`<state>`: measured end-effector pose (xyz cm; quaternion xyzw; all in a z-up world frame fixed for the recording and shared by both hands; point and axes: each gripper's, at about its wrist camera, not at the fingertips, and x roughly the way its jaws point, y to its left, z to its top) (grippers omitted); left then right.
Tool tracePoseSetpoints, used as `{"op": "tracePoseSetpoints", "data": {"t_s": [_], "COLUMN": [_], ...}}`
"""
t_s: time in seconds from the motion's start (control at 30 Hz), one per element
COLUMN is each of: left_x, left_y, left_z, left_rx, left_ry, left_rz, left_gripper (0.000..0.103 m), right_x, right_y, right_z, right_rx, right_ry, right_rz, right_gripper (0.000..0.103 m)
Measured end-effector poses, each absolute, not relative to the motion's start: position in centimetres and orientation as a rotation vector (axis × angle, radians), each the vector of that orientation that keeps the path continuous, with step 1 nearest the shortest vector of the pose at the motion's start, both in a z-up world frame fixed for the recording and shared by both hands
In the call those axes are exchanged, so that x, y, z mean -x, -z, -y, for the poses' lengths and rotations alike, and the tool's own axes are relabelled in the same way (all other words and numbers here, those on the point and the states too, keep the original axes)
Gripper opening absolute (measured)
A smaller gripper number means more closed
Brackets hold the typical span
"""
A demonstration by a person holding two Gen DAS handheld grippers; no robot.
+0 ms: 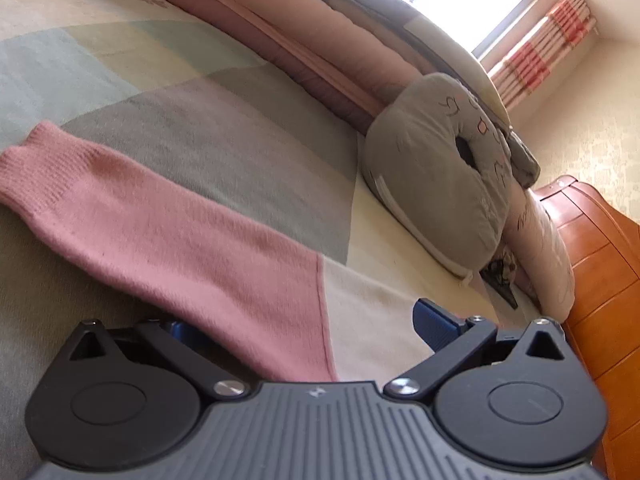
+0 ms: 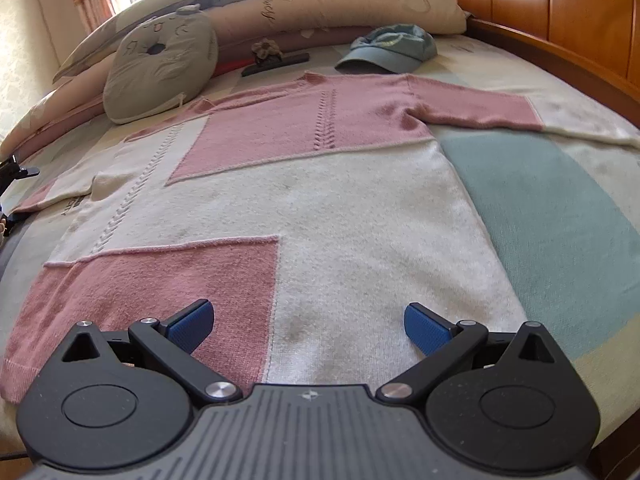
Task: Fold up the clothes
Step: 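Grasp the pink sleeve cuff with the left gripper and lift it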
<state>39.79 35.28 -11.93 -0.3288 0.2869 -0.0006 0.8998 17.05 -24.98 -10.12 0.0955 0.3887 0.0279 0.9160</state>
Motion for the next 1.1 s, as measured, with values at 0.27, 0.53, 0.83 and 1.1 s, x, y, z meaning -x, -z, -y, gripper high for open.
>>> {"op": "tracePoseSetpoints", "data": {"t_s": [0.27,0.53,0.83,1.1], "left_x": [-41.3,-41.9,-41.6,-41.6], "left_y": [11.9,10.9,8.6,5.9], "left_z": [-36.1,-35.6,-34.5,-32.5], "left_rx": [0.734,0.753,0.747,0.735], "left_ry": [-0.076,-0.106,-0.052,-0.004], "left_rz": [-0.546,-0.54,-0.498,-0.478], "left_gripper": [0.102,0.102,0.102,0.102], "right_x": [-16.9,-17.1,-16.9,-16.6], "right_y": [10.2,10.0,8.7,8.1], "right_z": [25.5,25.4,23.8,22.9], "right_rx": [-0.223,-0.234,-0.211,-0.175], "right_ry": [-0.045,-0.067,-0.167,-0.188], "right_rz": [-0.792,-0.776,-0.736,-0.743], "right_gripper": [0.103,0.103,0.103,0.103]}}
